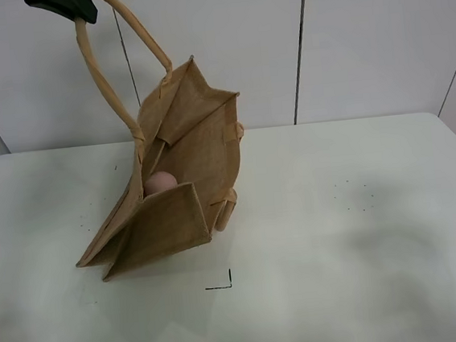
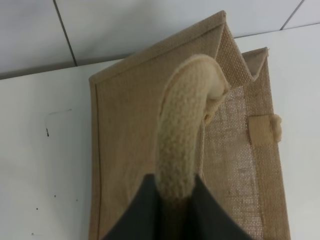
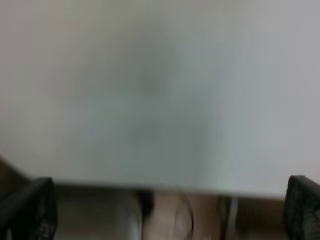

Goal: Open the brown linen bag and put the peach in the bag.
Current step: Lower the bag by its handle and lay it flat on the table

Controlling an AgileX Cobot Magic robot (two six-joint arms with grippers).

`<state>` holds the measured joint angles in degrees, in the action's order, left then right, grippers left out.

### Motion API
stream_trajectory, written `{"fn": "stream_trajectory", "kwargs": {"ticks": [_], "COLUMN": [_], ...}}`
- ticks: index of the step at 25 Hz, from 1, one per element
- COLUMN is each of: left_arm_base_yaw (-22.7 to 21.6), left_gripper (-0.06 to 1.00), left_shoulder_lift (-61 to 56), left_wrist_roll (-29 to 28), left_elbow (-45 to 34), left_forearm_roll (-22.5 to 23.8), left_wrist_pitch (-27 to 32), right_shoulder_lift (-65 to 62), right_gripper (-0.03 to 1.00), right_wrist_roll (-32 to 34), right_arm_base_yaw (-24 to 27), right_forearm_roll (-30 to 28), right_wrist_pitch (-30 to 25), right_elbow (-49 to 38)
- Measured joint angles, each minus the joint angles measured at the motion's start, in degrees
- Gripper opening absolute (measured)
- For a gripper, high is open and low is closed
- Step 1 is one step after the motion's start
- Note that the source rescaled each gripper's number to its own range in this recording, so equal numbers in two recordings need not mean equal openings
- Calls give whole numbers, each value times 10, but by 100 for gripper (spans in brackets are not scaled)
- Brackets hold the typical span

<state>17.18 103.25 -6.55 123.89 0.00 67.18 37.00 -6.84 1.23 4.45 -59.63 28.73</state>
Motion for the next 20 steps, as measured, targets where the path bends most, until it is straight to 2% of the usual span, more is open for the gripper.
{"fn": "stream_trajectory", "kwargs": {"ticks": [4,8,15,20], "left_arm_base_yaw": [0,0,0,0], "left_gripper": [0,0,0,0], "left_shoulder_lift": [0,0,0,0], "left_wrist_roll": [1,13,16,16], "left_elbow": [0,0,0,0], "left_forearm_roll": [0,0,14,14], "left_wrist_pitch": [0,0,0,0], "right_shoulder_lift": [-126,-198,-238,-256], "right_gripper": [100,100,100,100], "right_wrist_roll": [0,8,15,27], "right_arm_base_yaw": [0,-6,-8,-37], "right_forearm_roll": [-2,-7,-12,-22], "right_wrist_pitch": [8,7,7,7], "right_elbow": [-1,-1,-4,-4]}}
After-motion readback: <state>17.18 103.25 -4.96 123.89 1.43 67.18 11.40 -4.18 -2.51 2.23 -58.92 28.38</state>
